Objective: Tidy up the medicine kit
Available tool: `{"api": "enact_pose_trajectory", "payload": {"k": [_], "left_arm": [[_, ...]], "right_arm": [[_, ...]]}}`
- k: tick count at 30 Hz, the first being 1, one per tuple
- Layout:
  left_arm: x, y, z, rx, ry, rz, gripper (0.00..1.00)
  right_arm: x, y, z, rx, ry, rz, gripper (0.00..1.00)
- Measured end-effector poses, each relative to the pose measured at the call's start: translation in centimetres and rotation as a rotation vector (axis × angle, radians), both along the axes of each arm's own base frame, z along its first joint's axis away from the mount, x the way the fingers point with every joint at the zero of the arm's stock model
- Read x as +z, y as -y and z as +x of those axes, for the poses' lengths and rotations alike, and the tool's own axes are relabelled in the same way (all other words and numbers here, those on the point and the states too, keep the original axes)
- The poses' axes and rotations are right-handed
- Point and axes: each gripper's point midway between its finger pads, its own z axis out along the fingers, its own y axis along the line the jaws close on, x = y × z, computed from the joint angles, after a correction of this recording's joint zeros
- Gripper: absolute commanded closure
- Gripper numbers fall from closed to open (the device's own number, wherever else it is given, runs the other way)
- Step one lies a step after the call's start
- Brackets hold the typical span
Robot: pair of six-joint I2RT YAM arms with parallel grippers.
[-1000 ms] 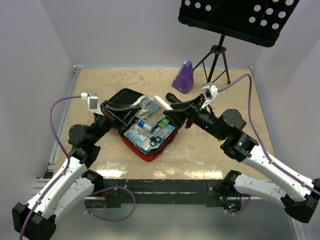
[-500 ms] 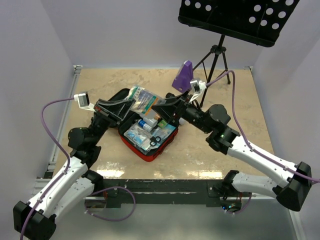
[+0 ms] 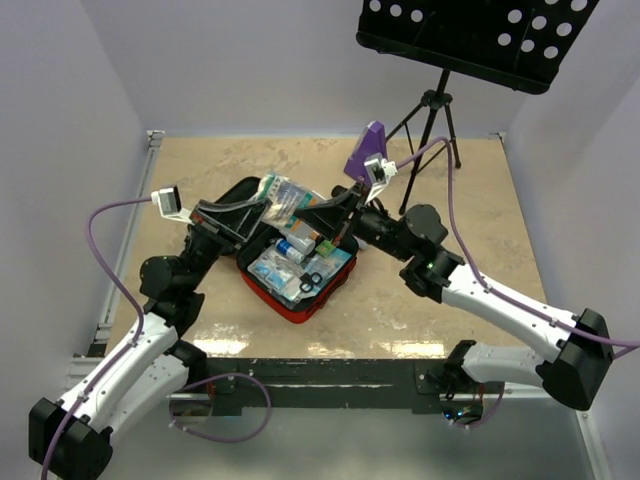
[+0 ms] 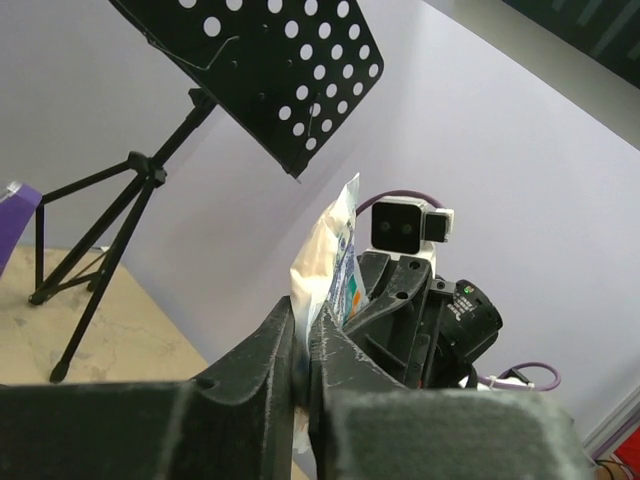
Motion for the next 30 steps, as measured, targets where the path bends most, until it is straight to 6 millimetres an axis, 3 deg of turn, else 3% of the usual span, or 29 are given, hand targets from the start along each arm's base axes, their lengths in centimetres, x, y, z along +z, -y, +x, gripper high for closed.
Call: {"api": "enact_pose_trajectory", "payload": {"k": [4,7,14,20,23,30], "left_arm": [[-0.5,0.0,0.3,0.011,-0.019,0.014,0.47],[-1.5,-0.3,0.8,0.048,-0.050,0.040,0.31],[-4.3,-2.8,1.8,0.214,-0.169,0.111,0.17],[-8.2,-7.3,3.3,0.470,-0.392,0.179,0.10],[-11.4,-9.3,3.9,0.582,-0.567,0.231,0.06],[-22.3,-10.8,2.7,0.659,-0.969,0.282,0.02]], "right_arm": [[0.6,0.3,-0.6,0.013,0.012,0.008,1.00],[2.1,1.1,-1.4,0.018,0.041,0.039,1.00],[5.2,3.4,-3.3,0.012,0.108,0.102,1.00],[4.5,4.8,-2.5,-0.079,0.091,0.064,1.00],[3.6,5.2,-2.0,-0.121,0.077,0.034,1.00],[1.0,5.2,-1.2,-0.157,0.054,-0.041,1.00]]}}
